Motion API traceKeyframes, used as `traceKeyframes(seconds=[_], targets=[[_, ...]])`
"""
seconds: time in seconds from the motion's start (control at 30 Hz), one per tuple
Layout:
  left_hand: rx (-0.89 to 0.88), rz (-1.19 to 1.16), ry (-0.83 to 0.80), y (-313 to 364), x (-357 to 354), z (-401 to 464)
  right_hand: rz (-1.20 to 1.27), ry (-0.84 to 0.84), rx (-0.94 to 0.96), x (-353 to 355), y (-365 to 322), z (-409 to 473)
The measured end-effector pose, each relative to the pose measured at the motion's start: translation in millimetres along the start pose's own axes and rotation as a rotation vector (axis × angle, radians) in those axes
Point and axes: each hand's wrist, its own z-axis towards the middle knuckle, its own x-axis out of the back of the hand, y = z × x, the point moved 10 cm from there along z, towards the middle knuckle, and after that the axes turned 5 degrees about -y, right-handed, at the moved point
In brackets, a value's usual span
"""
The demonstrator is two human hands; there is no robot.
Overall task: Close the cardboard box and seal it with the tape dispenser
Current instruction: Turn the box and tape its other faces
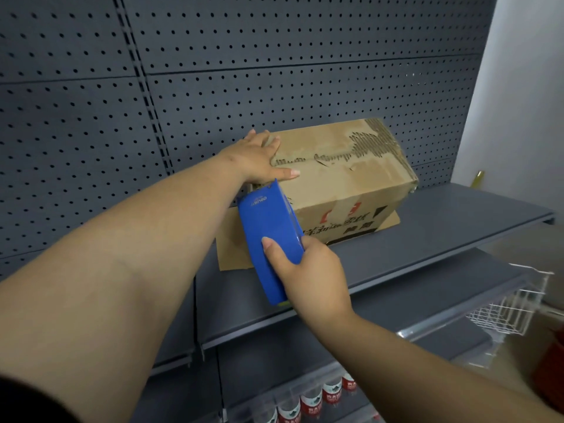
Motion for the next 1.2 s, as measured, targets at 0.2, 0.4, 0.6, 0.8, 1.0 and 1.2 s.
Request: traceKeyframes(seconds=[0.2, 0.4, 0.6, 0.8, 1.0, 1.2], targets=[[-0.010, -0.013, -0.013, -0.5, -2.9, -0.2, 0.114, 0.021, -0.044, -15.4, 17.0, -6.5], [-0.004, 0.029, -0.014, -0.1, -3.1, -1.0, 0.113, 0.051, -0.042, -16.5, 17.1, -7.7], [-0.005, 0.001, -0.023, 0.5, -4.7, -2.0, 0.077, 0.058, -0.036, -7.8, 16.0, -12.5], [-0.011, -0.030, -0.015, -1.7, -7.4, 3.2, 0.070, 0.042, -0.089, -16.6, 33.4, -32.8], [-0.016, -0.052, -0.010, -2.1, -8.0, 4.6, 0.003, 0.057, -0.117, -16.8, 43.5, -43.5], [-0.017, -0.057, -0.014, -2.9, -8.7, 4.6, 0.007, 0.059, -0.133, -15.4, 47.8, -51.4]])
